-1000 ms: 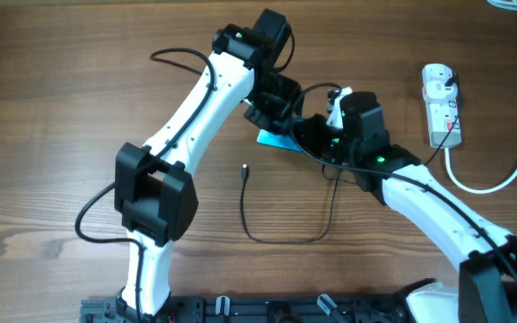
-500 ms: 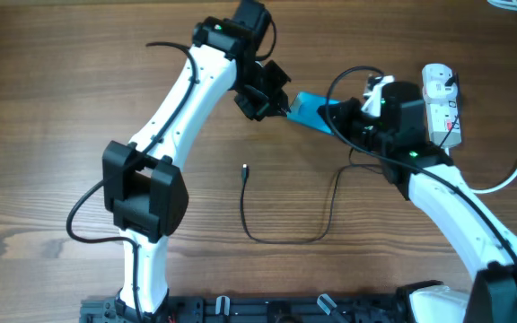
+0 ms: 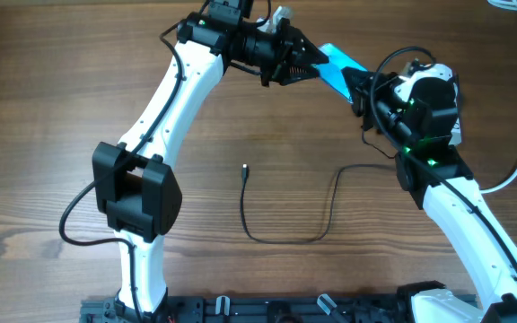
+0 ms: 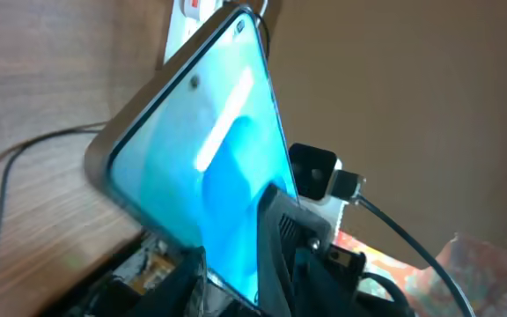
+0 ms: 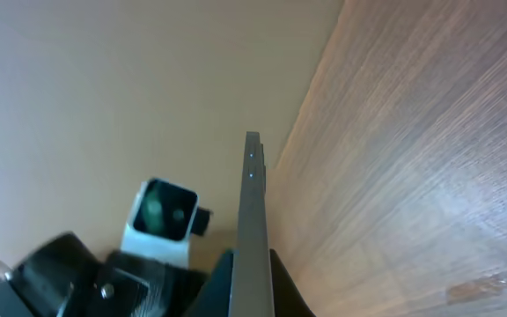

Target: Plug charger to phone and switch on socket

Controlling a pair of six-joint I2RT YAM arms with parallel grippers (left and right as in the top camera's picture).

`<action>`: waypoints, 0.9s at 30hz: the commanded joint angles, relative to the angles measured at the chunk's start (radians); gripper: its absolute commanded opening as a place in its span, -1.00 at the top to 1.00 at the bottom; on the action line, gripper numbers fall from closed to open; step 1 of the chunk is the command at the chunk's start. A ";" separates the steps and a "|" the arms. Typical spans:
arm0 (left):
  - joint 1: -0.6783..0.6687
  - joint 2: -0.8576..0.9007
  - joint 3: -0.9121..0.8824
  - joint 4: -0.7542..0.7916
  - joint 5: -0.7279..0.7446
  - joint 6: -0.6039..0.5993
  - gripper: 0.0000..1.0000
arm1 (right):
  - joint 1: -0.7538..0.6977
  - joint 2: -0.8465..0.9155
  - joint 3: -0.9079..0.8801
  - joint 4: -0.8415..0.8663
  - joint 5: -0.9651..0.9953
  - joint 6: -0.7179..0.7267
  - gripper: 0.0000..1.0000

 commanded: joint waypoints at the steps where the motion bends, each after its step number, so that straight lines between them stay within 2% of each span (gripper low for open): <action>1: -0.002 -0.009 -0.002 -0.001 0.006 -0.051 0.33 | 0.000 -0.034 0.026 0.042 0.093 0.116 0.91; 8: -0.003 -0.009 -0.002 0.000 -0.005 -0.082 0.33 | 0.003 -0.034 0.026 0.076 0.113 0.164 0.91; 15: -0.033 -0.009 -0.002 0.100 -0.069 -0.208 0.40 | 0.073 -0.029 0.026 0.056 0.089 0.379 0.91; 17: -0.035 -0.009 -0.002 0.100 -0.103 -0.224 0.41 | 0.081 -0.029 0.026 0.055 0.088 0.399 0.91; 20: -0.039 -0.009 -0.002 0.100 -0.144 -0.231 0.56 | 0.082 -0.029 0.026 0.053 0.085 0.397 0.91; 27: -0.077 -0.009 -0.002 0.100 -0.234 -0.261 0.63 | 0.087 -0.002 0.026 0.042 0.088 0.412 0.91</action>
